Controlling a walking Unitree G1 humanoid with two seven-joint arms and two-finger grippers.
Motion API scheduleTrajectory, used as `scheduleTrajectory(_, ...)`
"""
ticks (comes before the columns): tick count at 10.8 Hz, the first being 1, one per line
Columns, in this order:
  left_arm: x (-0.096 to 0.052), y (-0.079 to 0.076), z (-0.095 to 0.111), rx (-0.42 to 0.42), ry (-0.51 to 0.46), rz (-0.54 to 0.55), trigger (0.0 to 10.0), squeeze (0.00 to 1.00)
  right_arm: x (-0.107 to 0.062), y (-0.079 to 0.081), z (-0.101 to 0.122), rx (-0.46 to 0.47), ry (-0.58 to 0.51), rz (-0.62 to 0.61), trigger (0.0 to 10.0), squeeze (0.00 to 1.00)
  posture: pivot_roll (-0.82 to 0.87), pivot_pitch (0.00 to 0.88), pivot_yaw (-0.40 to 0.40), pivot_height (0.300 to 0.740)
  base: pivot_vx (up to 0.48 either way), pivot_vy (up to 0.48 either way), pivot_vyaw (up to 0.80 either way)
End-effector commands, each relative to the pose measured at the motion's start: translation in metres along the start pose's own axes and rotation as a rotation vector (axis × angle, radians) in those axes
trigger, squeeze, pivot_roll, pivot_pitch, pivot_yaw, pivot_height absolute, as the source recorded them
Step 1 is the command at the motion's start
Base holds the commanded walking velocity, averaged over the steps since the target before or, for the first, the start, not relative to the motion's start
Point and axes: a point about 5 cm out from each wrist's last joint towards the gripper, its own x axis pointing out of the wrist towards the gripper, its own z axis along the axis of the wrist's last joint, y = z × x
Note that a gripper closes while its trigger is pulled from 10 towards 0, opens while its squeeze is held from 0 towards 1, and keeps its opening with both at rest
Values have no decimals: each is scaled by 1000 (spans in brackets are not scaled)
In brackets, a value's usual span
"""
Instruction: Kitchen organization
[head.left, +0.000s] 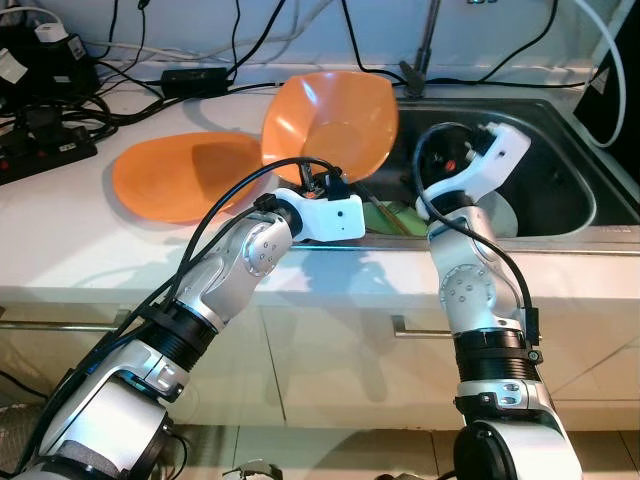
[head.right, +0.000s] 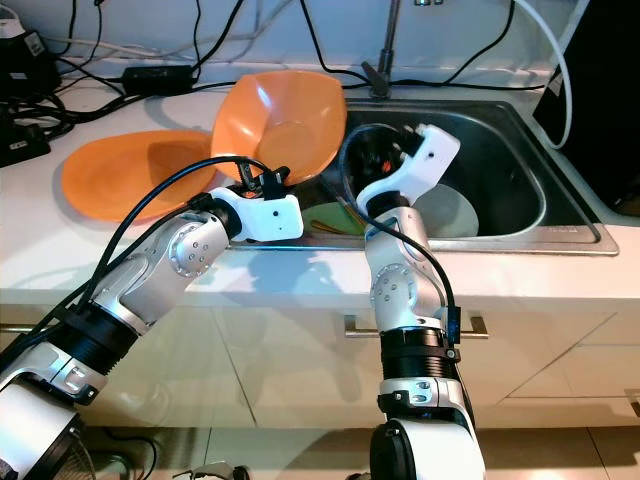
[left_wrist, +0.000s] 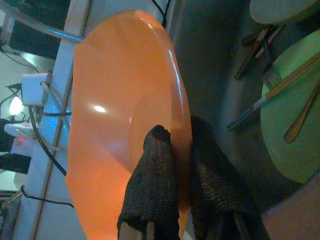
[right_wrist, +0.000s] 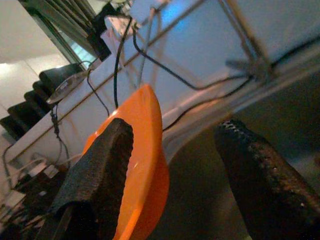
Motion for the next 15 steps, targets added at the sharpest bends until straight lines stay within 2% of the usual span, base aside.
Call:
scheduleTrajectory(1,0,3,4,26,-27,26,10000,0,4,4,4,34,9,16,10000,0,41,0,19,740,0,0,0)
scheduleTrajectory(4,-2,6,8,69,-74,30,10000,0,6,1,-6,31,91,8,10000,0,56,0,11,740,0,0,0)
scheduleTrajectory(8,-9,3,5,129,-103,7,10000,0,7,3,-16,40,143,12,10000,0,72,0,4,740,0,0,0)
scheduleTrajectory(9,-9,2,5,135,-103,2,10000,0,7,3,-17,43,144,13,2627,0,73,0,3,740,0,0,0)
scheduleTrajectory(10,-9,1,5,140,-102,-3,10000,0,7,3,-17,45,144,13,0,0,73,0,3,740,0,0,0)
scheduleTrajectory(15,-9,3,5,173,-112,8,10000,0,8,2,-19,55,162,12,0,0,77,0,-2,740,0,0,0)
